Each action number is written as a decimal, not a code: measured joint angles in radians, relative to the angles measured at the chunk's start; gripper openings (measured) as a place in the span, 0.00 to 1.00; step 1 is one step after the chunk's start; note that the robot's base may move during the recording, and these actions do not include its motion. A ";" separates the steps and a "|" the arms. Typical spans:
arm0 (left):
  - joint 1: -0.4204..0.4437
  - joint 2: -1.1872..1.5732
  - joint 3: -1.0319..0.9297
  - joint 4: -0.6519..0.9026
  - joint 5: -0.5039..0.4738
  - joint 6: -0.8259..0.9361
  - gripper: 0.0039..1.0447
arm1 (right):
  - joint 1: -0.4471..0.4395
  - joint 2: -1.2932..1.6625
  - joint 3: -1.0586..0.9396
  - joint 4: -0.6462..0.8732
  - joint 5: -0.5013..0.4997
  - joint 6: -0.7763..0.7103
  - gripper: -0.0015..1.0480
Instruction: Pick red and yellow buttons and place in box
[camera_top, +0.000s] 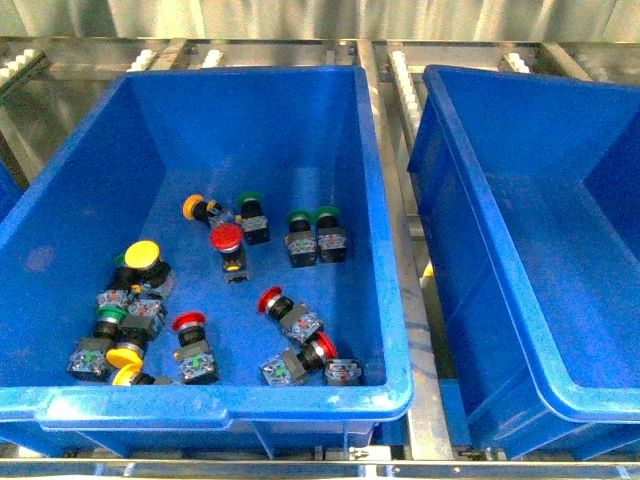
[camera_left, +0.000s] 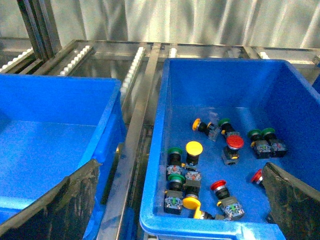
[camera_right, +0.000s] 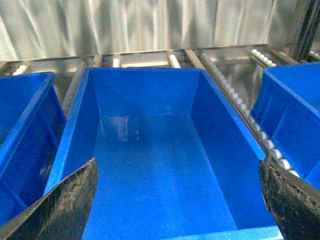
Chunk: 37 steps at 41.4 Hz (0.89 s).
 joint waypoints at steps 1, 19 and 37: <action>0.000 0.000 0.000 0.000 0.000 0.000 0.93 | 0.000 0.000 0.000 0.000 0.000 0.000 0.93; 0.000 0.000 0.000 0.000 0.000 0.000 0.93 | 0.000 0.000 0.000 0.000 0.000 0.000 0.93; 0.000 0.000 0.000 0.000 0.000 0.000 0.93 | 0.000 0.000 0.000 0.000 0.000 0.000 0.93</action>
